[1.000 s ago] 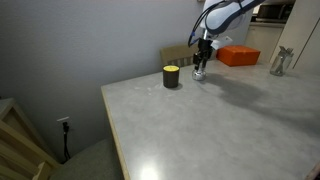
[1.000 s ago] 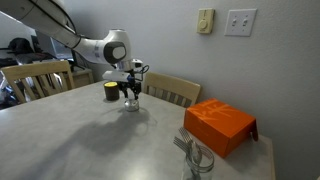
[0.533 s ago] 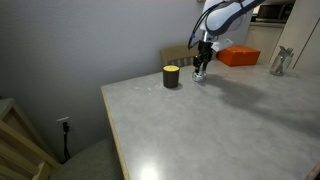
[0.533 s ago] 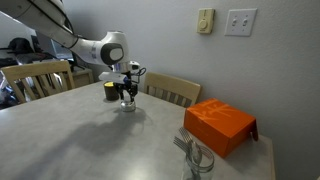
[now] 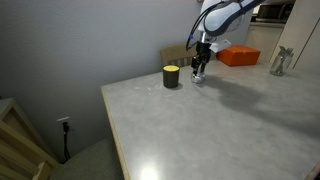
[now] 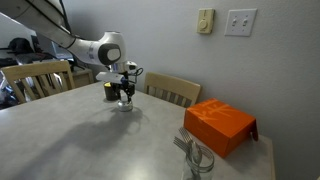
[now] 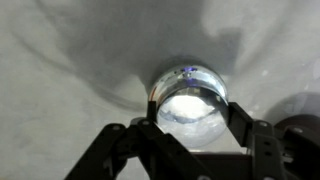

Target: Place the lid on the jar

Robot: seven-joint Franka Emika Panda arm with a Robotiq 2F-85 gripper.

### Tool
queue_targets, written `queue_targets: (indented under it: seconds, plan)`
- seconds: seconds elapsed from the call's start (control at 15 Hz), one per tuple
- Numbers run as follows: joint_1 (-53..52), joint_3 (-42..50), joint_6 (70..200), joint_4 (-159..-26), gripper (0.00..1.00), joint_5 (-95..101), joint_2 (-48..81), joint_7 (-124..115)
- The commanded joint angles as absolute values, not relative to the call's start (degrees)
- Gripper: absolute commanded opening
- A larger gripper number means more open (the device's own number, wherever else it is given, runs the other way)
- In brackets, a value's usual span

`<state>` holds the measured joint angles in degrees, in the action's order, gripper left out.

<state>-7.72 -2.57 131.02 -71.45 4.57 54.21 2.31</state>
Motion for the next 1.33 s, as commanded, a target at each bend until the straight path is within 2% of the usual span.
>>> queue_targets:
  seconds: [0.0,0.53,0.93,1.0,1.07,1.27]
  plan:
    - [-7.81,-2.49,131.62,-76.24,0.98,4.26,51.2,1.0]
    - [-6.51,-2.22,131.0,-89.13,1.0,3.74,38.46,-0.89]
    - [-2.52,-7.35,132.76,-99.78,1.0,-3.02,24.77,7.93]
    - [-1.6,-8.62,132.75,-100.87,1.0,-5.62,23.13,10.81]
    - [-4.33,-5.85,130.93,-94.69,1.0,-2.18,28.18,5.95]
    - [-3.37,-7.21,130.93,-97.98,1.0,-4.4,24.22,8.62]
